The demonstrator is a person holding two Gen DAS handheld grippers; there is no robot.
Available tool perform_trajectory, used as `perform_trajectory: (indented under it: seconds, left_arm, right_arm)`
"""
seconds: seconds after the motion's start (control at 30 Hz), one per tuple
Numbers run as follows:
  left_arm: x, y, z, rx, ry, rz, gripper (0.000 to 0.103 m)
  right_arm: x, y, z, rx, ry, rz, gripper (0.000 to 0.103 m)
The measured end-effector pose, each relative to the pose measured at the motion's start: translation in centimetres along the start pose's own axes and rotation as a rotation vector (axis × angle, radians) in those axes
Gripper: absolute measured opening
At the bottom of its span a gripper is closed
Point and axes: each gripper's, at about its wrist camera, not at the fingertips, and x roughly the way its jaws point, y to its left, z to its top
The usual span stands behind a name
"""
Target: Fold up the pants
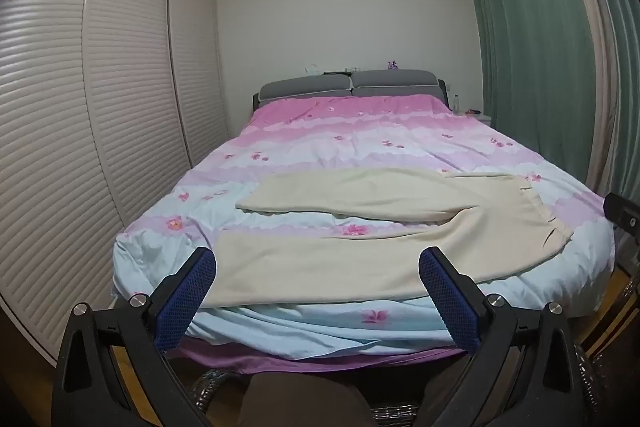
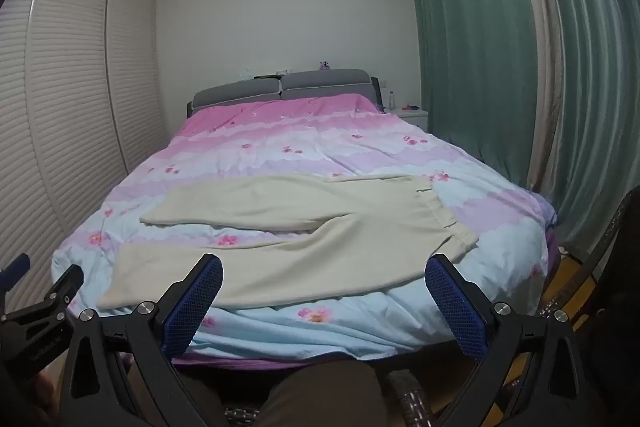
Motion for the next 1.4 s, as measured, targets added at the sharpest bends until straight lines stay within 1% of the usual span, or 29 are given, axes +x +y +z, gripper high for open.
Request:
perform_trajectory:
  seconds: [0.07, 0.13, 0.23, 0.27, 0.5, 0.53, 0.57, 1.4]
  left_arm:
    - [0.11, 0.32, 0.02, -0.007, 0.001, -0.008, 0.103]
    - [-0.4, 0.24, -0.3, 0.009, -0.022, -0.008, 0.103]
    - [-0.36, 0.15, -0.37, 0.023, -0.006, -0.009, 0.103]
    - [-0.51, 0.37, -0.44, 0.019, -0.011, -0.01, 0.103]
    - [-0.43, -0.09, -0.07, 0.031, -0.007, 0.011, 0.103]
    - [-0.46, -0.12, -0.08, 0.03, -0.009, 0.014, 0.103]
    - [-0.45, -0.01, -0.12, 0.029, -0.009, 0.015, 0.103]
    - [-0.31, 0.55, -0.13, 0.022, -0.007, 0.013, 0.103]
  right_arm:
    - [0.01, -0.03, -0.09, 0.002, 0.002, 0.002, 0.103]
    - [0.02, -0.05, -0.19, 0.003, 0.005, 0.004, 0.103]
    - [0.03, -0.04, -0.31, 0.002, 0.005, 0.004, 0.103]
    - [-0.35, -0.54, 0.07, 0.005, -0.001, 0.002, 0.103]
    - [0.4, -0.61, 0.15, -0.006, 0.015, 0.003, 0.103]
    - [-0.44, -0.7, 0.13, 0.001, 0.005, -0.007, 0.103]
    - [-0.44, -0.75, 0.17, 0.0, 0.006, -0.007, 0.103]
    - [-0.42, -0.35, -0.13, -0.009, 0.005, -0.005, 0.103]
